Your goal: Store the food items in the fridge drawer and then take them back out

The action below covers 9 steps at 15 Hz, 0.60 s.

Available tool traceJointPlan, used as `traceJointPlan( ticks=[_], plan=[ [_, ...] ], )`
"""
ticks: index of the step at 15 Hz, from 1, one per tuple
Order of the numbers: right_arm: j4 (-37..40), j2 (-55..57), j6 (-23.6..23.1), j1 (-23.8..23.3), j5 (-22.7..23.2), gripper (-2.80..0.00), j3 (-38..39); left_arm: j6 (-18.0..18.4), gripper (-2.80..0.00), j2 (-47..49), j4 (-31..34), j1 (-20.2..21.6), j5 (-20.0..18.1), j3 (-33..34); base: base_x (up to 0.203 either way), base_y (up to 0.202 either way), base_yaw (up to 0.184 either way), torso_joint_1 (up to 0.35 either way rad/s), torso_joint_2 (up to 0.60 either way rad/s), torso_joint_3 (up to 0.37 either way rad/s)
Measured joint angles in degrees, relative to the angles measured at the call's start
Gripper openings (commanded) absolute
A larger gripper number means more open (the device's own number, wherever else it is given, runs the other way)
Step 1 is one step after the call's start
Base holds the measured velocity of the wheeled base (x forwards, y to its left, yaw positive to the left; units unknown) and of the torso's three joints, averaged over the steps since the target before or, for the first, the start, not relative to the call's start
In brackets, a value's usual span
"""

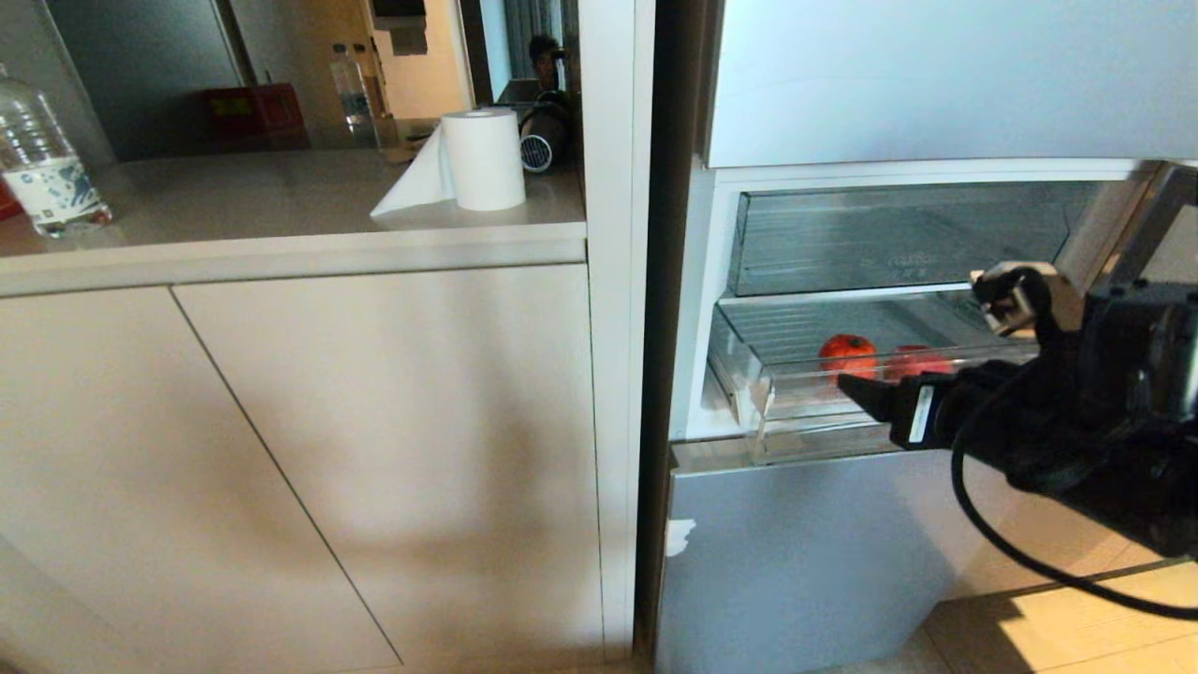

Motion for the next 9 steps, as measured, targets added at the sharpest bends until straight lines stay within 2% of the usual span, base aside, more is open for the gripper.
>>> traceJointPlan(
  ticks=[3,9],
  plan=[
    [11.45,2.34,-0.24,-4.01,1.28,0.0,-12.32,0.02,-2.8,0.0,0.0,0.0,0.0,0.0,0.0,0.0,0.0,0.0,0.0,0.0],
    [24.31,15.06,-2.25,-8.25,5.08,0.0,-31.99,0.02,-2.8,0.0,0.0,0.0,0.0,0.0,0.0,0.0,0.0,0.0,0.0,0.0]
  ],
)
